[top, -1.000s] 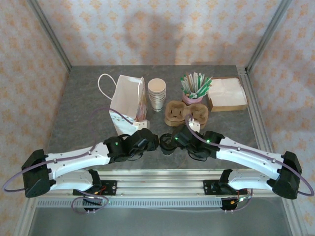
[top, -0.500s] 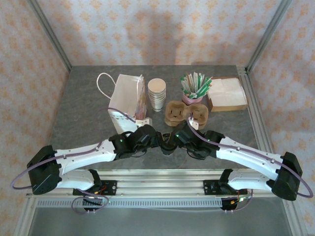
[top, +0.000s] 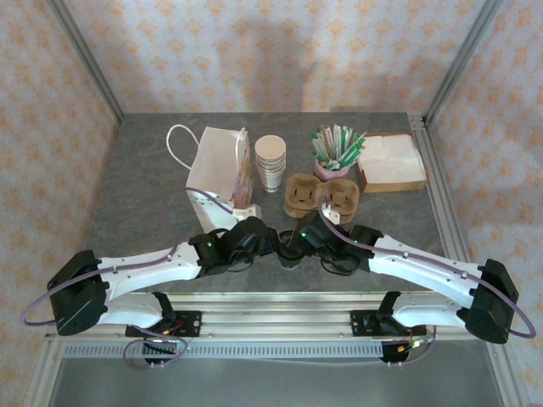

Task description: Pack the takeout coffee

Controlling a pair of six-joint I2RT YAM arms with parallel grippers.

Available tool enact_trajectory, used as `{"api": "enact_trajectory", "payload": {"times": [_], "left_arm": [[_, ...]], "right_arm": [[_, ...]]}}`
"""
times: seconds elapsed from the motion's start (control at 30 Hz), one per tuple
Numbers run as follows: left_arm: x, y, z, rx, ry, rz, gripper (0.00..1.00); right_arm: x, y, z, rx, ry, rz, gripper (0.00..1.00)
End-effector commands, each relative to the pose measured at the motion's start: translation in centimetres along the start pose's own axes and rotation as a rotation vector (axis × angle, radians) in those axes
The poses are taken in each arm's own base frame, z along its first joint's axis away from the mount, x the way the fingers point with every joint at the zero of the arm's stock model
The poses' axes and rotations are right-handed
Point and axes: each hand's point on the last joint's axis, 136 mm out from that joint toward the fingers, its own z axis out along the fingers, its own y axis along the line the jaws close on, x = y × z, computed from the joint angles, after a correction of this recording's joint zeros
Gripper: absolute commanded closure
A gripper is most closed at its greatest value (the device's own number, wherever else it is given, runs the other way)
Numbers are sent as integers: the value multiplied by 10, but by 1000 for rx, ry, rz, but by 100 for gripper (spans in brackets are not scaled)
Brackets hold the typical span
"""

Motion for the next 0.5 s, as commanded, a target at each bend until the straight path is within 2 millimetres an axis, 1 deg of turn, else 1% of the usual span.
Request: {"api": "enact_trajectory", "payload": {"times": [0.0,0.2,0.3,0.47], "left_arm": [[10,17,3,-43,31,-5,80],[20,14,5,-60,58,29,80],[27,16,6,-76,68,49,80],[41,36,12,-129,92,50,80]], "right_arm": [[3,-9,4,29,5,-19,41],[5,-17,7,60,7,-28,41],[8,-22,10,72,13,-31,41],[14,-35,15,120,34,-44,41]]}}
